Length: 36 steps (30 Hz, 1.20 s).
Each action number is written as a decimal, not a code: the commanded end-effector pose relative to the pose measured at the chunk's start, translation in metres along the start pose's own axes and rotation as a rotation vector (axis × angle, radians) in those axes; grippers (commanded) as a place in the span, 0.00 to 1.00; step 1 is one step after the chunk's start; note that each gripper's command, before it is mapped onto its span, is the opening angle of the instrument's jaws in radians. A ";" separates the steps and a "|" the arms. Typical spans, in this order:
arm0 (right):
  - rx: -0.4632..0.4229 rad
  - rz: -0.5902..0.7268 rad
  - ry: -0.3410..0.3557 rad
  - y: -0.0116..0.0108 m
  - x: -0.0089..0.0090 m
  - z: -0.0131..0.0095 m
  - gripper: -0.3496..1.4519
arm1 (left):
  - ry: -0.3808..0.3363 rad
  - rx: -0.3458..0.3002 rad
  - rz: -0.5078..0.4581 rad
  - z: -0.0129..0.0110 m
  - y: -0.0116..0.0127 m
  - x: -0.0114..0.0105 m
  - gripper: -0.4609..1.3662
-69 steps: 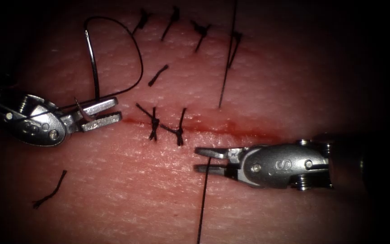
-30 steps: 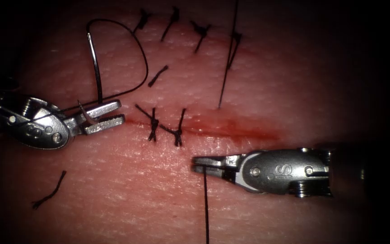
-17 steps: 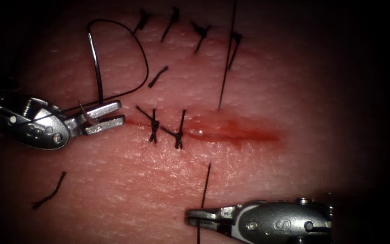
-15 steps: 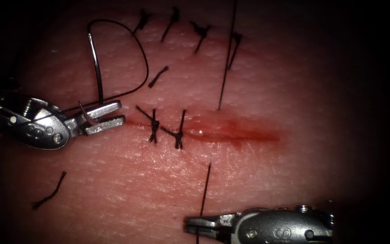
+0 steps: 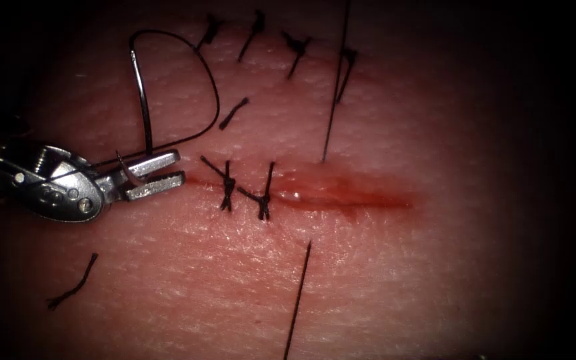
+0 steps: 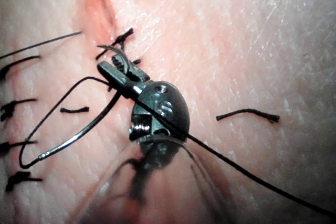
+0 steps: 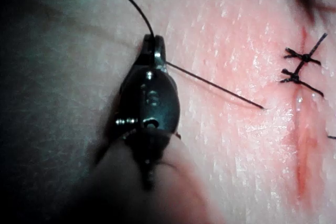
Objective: Wound Closure
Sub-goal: With the right gripper, repeatedly pull the suture through the wound.
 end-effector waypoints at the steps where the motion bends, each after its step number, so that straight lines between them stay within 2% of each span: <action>1: 0.005 -0.003 -0.002 -0.0004 0.0001 0.0000 0.00 | 0.000 -0.006 0.000 0.0000 0.0000 0.0000 0.06; 7: 0.024 0.000 -0.002 -0.0026 0.0011 0.0003 0.00 | 0.000 -0.005 0.000 0.0000 0.0000 0.0000 0.06; 14: 0.018 0.000 0.005 -0.0030 0.0016 0.0005 0.00 | 0.000 -0.005 0.001 -0.0001 0.0000 0.0000 0.06; 17: -0.022 0.013 0.012 -0.0021 0.0015 0.0000 0.50 | 0.000 -0.005 0.001 -0.0001 0.0000 0.0000 0.06; 18: -0.033 0.013 0.018 -0.0015 0.0016 -0.0005 0.74 | 0.000 -0.006 0.001 -0.0001 0.0000 0.0000 0.06; 19: -0.045 0.011 0.021 -0.0011 0.0016 -0.0008 0.82 | 0.001 -0.006 0.001 -0.0001 0.0000 0.0000 0.06; 21: -0.093 0.011 0.032 -0.0003 0.0018 -0.0020 0.93 | 0.001 -0.006 0.001 -0.0001 0.0000 0.0000 0.06; 23: -0.121 0.012 0.037 0.0003 0.0019 -0.0032 0.96 | 0.001 -0.006 0.001 -0.0001 0.0000 -0.0001 0.06; 27: -0.137 0.005 0.035 0.0013 0.0019 -0.0061 0.96 | 0.001 -0.006 0.001 -0.0001 0.0001 -0.0001 0.06; 31: -0.157 0.010 0.033 0.0019 0.0011 -0.0092 0.96 | 0.001 -0.006 0.001 -0.0001 0.0001 -0.0001 0.06; 36: -0.169 0.020 0.026 0.0023 -0.0001 -0.0118 0.96 | 0.001 -0.005 0.001 0.0000 0.0001 -0.0001 0.06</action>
